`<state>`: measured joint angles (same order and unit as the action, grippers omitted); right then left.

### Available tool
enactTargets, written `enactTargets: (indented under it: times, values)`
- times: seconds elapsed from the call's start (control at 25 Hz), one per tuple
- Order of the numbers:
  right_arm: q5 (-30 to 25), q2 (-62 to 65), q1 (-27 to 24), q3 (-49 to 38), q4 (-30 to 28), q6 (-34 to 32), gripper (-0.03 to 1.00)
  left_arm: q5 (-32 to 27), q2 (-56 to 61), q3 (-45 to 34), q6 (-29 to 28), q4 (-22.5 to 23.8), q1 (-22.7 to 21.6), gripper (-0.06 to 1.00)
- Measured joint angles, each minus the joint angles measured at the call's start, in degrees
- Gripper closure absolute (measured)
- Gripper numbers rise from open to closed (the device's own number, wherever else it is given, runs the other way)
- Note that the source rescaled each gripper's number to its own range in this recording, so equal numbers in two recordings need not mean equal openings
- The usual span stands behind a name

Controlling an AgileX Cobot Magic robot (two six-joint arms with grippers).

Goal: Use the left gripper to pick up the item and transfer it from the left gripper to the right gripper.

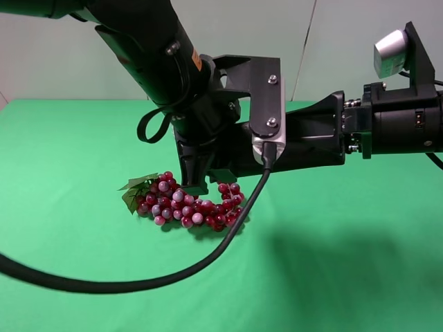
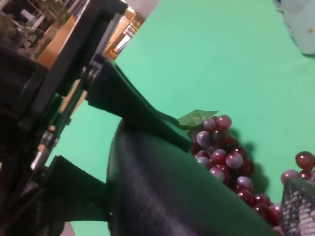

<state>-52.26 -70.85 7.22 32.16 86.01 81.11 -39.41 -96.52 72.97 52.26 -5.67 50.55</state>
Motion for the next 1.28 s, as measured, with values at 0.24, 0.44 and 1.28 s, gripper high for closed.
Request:
enactTargets:
  times: [0.24, 0.44, 1.28]
  values:
    - [-0.26, 0.00, 0.00, 0.00, -0.07, 0.00, 0.43, 1.59, 0.00, 0.00, 0.11, 0.00, 0.00, 0.92]
    - [-1.79, 0.00, 0.00, 0.14, -0.08, -0.06, 0.91, 3.09, -0.18, 0.00, 0.79, 0.42, 0.00, 0.94]
    - [0.79, -0.06, 0.00, 0.29, -2.63, -0.11, 0.94, 4.64, 0.09, 0.00, -0.44, -0.36, 0.00, 0.09]
